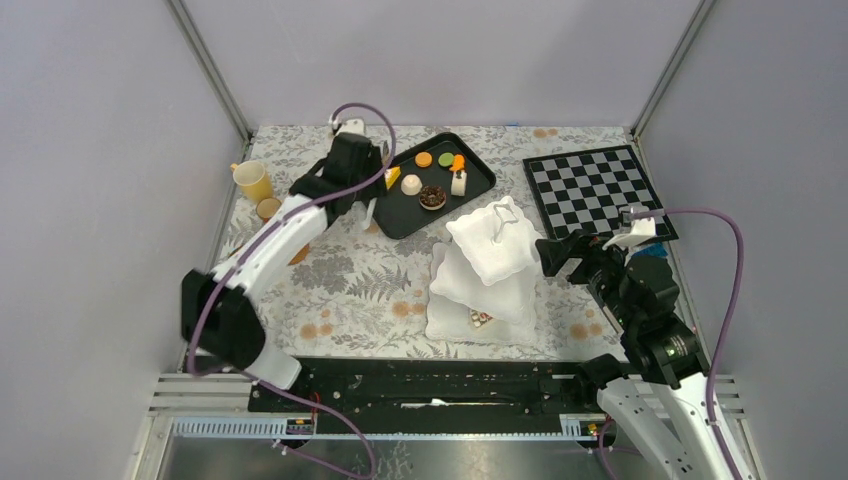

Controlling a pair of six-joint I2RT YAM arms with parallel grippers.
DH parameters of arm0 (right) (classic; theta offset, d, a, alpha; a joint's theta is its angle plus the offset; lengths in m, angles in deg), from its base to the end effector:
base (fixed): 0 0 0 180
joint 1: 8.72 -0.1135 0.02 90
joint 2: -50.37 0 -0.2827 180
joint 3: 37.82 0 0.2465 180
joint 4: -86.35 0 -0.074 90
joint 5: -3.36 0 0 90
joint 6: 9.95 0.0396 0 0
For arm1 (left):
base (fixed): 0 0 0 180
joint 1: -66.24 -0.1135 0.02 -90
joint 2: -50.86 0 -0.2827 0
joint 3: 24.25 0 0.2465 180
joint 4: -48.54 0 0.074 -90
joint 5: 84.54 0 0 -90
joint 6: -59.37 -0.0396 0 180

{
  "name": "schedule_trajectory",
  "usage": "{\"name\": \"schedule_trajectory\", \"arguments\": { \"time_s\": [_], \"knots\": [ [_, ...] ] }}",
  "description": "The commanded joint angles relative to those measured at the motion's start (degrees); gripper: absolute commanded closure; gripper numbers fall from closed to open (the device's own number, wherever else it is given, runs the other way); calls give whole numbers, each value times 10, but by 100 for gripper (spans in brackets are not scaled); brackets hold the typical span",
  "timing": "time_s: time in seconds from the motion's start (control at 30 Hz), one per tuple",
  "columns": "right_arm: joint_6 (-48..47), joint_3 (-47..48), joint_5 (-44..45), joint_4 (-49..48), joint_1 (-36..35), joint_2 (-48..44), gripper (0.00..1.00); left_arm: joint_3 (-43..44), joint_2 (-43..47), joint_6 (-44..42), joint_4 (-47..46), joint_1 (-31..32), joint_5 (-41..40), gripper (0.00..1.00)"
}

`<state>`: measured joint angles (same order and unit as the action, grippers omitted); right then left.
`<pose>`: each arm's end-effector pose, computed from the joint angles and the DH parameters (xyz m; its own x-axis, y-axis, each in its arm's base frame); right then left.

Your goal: Serve the afternoon tea

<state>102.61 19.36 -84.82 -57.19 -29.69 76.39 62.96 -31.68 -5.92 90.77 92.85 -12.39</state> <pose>0.0845 0.0310 0.3546 -0.2056 0.3319 -0.9207 -0.2700 0.8850 0.3793 0.2893 -0.1314 0.3458 -0.5825 -0.1532 -0.7982 -0.0379 0.9861 -0.1616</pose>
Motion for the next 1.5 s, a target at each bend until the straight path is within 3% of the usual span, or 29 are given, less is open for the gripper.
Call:
{"name": "schedule_trajectory", "arguments": {
  "time_s": [0.0,0.23,0.43,0.87,1.47],
  "knots": [
    [15,4,-20,-23,-3,5,2,114,-110,-48,-11,-44,88,39],
    [-5,10,-2,-24,-3,23,2,260,-259,-101,45,-91,132,39],
    [-15,14,-1,-35,-3,32,2,329,-317,-157,98,-100,141,37],
    [-14,3,-5,-44,-3,31,2,334,-341,-228,123,-101,148,35],
    [-11,1,-5,-45,-3,26,2,363,-396,-233,135,-101,139,38]
  ]
}}
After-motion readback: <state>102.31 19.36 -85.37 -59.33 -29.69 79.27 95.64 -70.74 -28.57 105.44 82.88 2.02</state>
